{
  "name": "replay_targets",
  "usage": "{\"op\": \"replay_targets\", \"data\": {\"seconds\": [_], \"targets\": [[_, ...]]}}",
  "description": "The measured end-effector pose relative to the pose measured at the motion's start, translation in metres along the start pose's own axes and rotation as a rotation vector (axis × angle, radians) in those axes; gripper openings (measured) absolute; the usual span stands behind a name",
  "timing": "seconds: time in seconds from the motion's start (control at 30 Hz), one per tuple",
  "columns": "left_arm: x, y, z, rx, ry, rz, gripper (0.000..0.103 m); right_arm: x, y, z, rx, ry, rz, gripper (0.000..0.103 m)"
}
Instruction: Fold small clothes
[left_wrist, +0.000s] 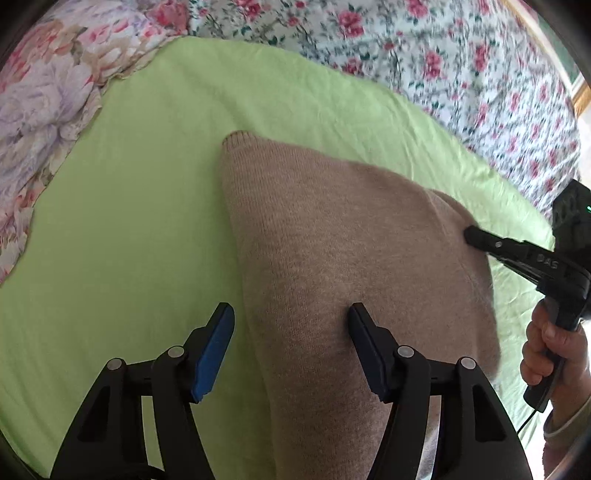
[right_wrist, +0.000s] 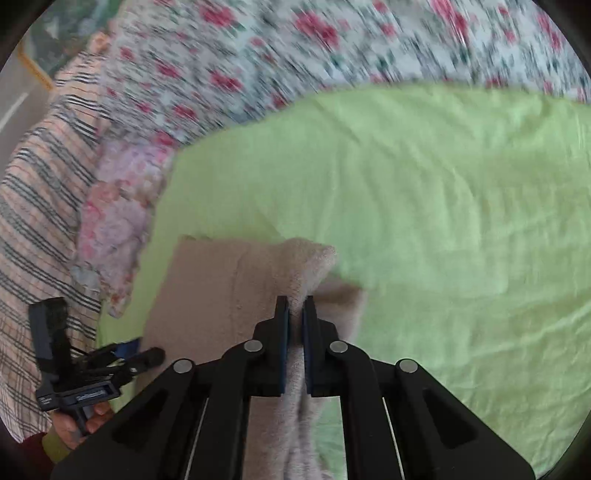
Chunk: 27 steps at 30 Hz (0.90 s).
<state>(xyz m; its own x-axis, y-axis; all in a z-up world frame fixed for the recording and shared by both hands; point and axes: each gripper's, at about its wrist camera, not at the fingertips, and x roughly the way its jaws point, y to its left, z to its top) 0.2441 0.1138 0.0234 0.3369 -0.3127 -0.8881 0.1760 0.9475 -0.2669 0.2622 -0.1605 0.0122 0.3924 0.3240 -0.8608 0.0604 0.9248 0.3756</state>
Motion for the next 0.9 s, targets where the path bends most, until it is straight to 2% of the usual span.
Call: {"op": "replay_targets", "data": {"seconds": [0.1,0.2,0.27,0.3,0.33,0.4,0.53,0.63,0.73,0.9], "targets": [[0.002,-0.003,-0.001,-0.002,0.012,0.007,0.065,0.006,-0.01,-0.005,0.04,0.018,-0.001,0.01],[-0.016,-0.006,-0.006,0.013,-0.003,0.013,0.064,-0.02,-0.008,-0.009,0.087,-0.023,0.015,0.014],[-0.035,-0.006,-0.02,0.039,-0.016,0.026,0.065,-0.045,-0.005,-0.021,0.088,-0.069,0.06,0.015],[-0.041,-0.005,-0.028,0.045,-0.019,0.025,0.065,-0.057,-0.004,-0.03,0.088,-0.087,0.088,0.019],[-0.051,-0.004,-0.041,0.052,-0.021,0.019,0.065,-0.065,-0.002,-0.038,0.088,-0.096,0.106,0.029],[-0.064,-0.002,-0.062,0.067,-0.019,0.017,0.065,-0.079,0.001,-0.06,0.075,-0.097,0.143,0.042],[-0.086,-0.003,-0.119,0.116,-0.011,0.029,0.065,-0.092,0.007,-0.107,0.041,-0.057,0.175,0.043],[-0.09,-0.006,-0.156,0.142,0.0,0.038,0.065,-0.092,0.005,-0.134,0.037,-0.015,0.161,0.043],[-0.086,-0.007,-0.18,0.16,0.017,0.053,0.065,-0.084,0.0,-0.152,0.06,0.027,0.15,0.043],[-0.071,-0.013,-0.187,0.188,0.0,0.108,0.063,-0.076,0.004,-0.16,0.032,0.045,0.169,0.043]]}}
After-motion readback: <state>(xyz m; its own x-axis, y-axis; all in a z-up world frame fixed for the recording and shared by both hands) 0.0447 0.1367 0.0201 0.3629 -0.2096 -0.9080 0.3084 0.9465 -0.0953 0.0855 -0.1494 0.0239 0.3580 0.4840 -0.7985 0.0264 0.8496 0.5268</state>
